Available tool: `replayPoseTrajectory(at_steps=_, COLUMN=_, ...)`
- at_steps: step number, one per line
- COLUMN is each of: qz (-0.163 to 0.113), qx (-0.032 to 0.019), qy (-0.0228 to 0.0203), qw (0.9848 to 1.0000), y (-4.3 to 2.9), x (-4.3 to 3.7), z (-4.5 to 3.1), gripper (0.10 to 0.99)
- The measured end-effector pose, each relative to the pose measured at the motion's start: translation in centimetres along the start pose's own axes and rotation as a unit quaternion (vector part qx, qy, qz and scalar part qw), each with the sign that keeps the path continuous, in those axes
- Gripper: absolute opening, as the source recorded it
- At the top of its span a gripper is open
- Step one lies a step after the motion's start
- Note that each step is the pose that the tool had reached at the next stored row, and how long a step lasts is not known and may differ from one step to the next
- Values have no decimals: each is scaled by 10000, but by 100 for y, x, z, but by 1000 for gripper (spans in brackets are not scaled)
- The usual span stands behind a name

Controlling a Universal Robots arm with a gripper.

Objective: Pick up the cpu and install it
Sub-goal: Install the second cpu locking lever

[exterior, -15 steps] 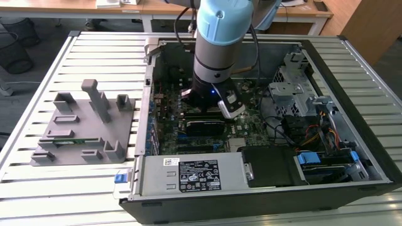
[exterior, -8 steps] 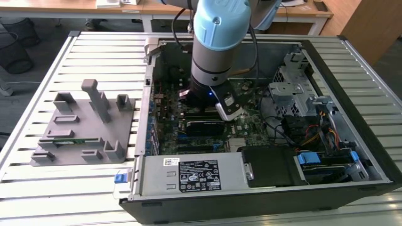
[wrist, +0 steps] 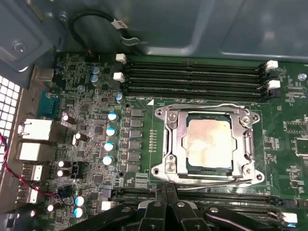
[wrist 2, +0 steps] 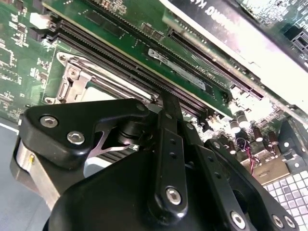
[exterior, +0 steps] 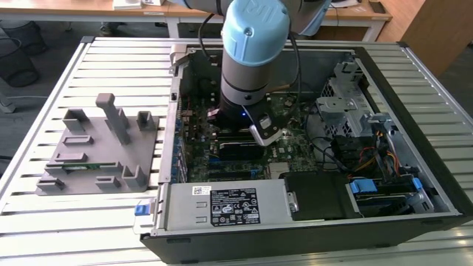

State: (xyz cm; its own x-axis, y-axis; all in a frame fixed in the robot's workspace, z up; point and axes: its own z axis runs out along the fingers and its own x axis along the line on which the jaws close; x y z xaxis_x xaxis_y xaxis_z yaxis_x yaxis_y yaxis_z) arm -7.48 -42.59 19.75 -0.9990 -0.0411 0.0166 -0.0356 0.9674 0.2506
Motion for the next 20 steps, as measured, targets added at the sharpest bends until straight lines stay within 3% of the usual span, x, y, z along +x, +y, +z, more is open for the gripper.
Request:
replayPoseTrajectory(at_steps=4, qz=6, qx=-30, qy=-3, qw=10000, y=-9, x=18, z=26, gripper=106)
replayPoseTrajectory(at_steps=9, qz=7, qx=-140, qy=-8, qw=9999, y=-18, x=32, z=54, gripper=106)
replayPoseTrajectory(at_steps=20, qz=8, qx=-297, qy=-14, qw=9996, y=-27, x=50, z=91, gripper=106)
